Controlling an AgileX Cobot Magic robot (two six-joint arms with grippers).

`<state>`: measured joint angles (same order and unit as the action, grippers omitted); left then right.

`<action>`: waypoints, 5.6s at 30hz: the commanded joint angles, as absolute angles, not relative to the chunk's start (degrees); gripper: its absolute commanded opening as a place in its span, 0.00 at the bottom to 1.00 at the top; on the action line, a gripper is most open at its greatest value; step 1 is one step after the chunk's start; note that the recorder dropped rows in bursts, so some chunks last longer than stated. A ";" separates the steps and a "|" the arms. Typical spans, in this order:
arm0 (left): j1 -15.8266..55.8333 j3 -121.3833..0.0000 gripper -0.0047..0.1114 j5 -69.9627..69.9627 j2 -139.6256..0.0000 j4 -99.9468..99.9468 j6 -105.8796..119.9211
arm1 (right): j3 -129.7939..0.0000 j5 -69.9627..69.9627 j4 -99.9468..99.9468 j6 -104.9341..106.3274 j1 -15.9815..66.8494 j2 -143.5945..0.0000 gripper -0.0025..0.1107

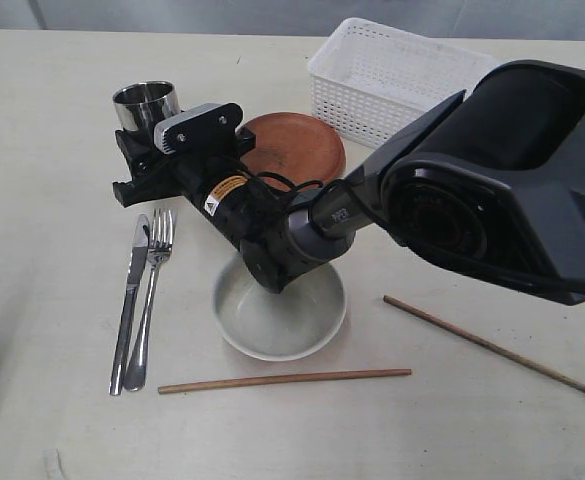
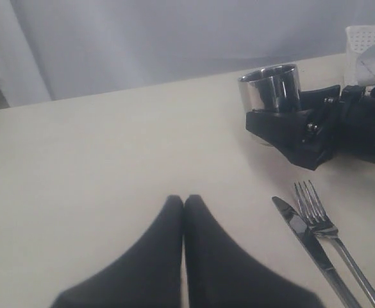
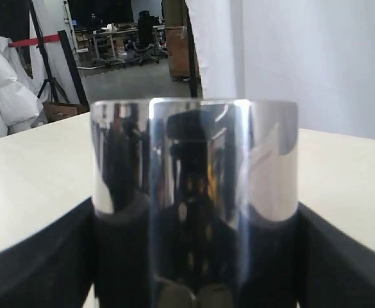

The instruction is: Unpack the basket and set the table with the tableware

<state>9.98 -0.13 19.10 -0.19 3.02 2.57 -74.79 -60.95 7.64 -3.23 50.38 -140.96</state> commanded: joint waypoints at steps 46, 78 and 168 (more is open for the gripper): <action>9.84 0.00 0.04 18.85 0.00 2.94 2.55 | -75.20 -40.81 8.19 2.17 50.12 -126.28 0.74; 9.84 0.00 0.04 18.85 0.00 2.94 2.55 | -94.96 49.57 18.70 5.89 15.75 -108.62 0.34; 9.84 0.00 0.04 18.85 0.00 2.94 2.55 | -129.23 65.88 -9.84 17.85 9.80 -141.25 0.02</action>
